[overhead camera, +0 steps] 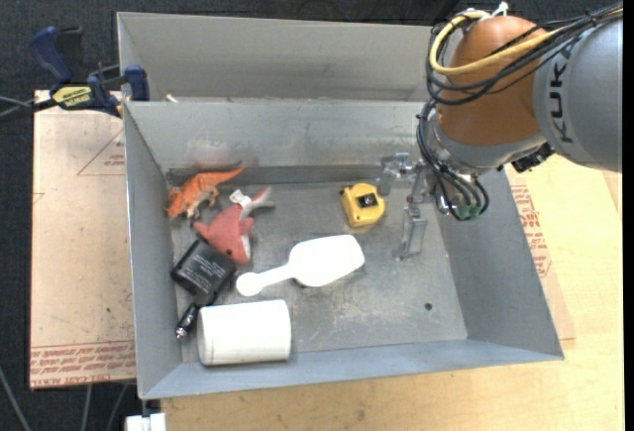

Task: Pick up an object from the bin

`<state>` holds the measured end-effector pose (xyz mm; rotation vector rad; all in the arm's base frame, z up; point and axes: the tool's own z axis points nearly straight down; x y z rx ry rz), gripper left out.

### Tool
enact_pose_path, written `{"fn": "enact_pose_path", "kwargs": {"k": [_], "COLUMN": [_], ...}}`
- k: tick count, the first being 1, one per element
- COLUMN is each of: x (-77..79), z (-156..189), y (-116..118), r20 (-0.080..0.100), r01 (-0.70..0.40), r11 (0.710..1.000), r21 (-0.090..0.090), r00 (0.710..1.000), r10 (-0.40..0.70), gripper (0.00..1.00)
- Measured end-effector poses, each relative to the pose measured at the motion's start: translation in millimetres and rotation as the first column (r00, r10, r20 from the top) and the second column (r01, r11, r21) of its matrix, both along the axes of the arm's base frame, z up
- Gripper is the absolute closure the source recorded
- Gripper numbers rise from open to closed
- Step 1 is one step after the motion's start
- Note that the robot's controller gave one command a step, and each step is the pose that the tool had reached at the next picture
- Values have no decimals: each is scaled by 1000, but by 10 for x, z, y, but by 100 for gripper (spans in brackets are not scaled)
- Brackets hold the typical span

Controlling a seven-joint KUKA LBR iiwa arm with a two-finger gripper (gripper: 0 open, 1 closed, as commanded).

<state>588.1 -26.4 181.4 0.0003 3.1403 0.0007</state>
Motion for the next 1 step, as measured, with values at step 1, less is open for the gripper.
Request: {"fn": "enact_pose_path", "kwargs": {"k": [1], "x": [-45], "z": [-492], "y": [291], "r20": [2], "r01": [-79], "r11": [997], "r21": [0], "r00": [997], "r10": [79], "gripper": [0]}}
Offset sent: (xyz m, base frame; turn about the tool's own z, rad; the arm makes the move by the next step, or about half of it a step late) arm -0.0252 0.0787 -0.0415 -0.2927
